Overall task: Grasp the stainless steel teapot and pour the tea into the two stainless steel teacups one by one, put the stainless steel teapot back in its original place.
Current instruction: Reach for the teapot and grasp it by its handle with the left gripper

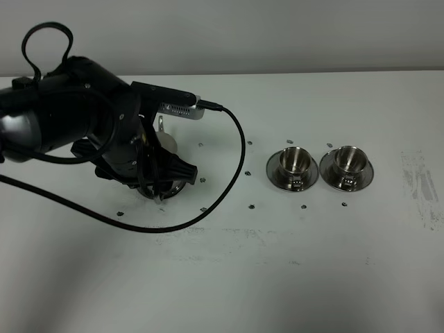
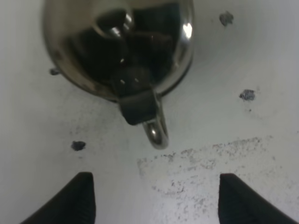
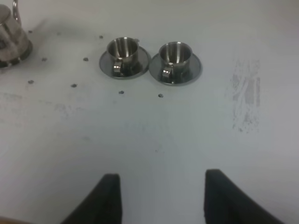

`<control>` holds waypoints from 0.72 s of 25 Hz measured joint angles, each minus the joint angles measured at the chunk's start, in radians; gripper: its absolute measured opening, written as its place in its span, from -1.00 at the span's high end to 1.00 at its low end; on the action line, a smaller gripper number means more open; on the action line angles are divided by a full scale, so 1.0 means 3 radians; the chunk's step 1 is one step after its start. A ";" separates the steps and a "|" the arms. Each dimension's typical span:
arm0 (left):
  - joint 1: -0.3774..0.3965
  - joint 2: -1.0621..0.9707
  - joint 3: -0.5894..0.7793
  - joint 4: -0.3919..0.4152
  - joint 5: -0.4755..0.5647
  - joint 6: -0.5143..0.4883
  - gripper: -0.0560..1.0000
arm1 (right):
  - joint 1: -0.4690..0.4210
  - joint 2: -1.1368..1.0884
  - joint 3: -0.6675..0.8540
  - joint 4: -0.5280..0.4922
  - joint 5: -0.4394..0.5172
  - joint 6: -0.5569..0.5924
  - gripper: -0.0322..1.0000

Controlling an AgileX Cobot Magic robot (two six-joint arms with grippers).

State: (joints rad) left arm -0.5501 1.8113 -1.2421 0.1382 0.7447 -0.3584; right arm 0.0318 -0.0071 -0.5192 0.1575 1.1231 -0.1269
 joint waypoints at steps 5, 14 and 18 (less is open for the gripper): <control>0.0000 -0.0089 0.0475 0.0025 -0.0503 -0.0087 -0.26 | 0.0000 0.0000 0.0000 0.0003 0.0000 -0.0003 0.17; 0.0000 -0.0043 0.0814 0.0107 -0.1314 -0.0295 -0.26 | 0.0000 0.0000 0.0000 0.0003 0.0000 -0.0003 0.17; 0.0021 0.0043 0.0817 0.0121 -0.1365 -0.0325 -0.26 | 0.0000 0.0000 0.0000 0.0003 0.0000 0.0000 0.17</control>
State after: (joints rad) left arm -0.5440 1.8243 -0.9969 0.1746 0.3353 -0.4561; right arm 0.0318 -0.0071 -0.5192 0.1583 1.1231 -0.1268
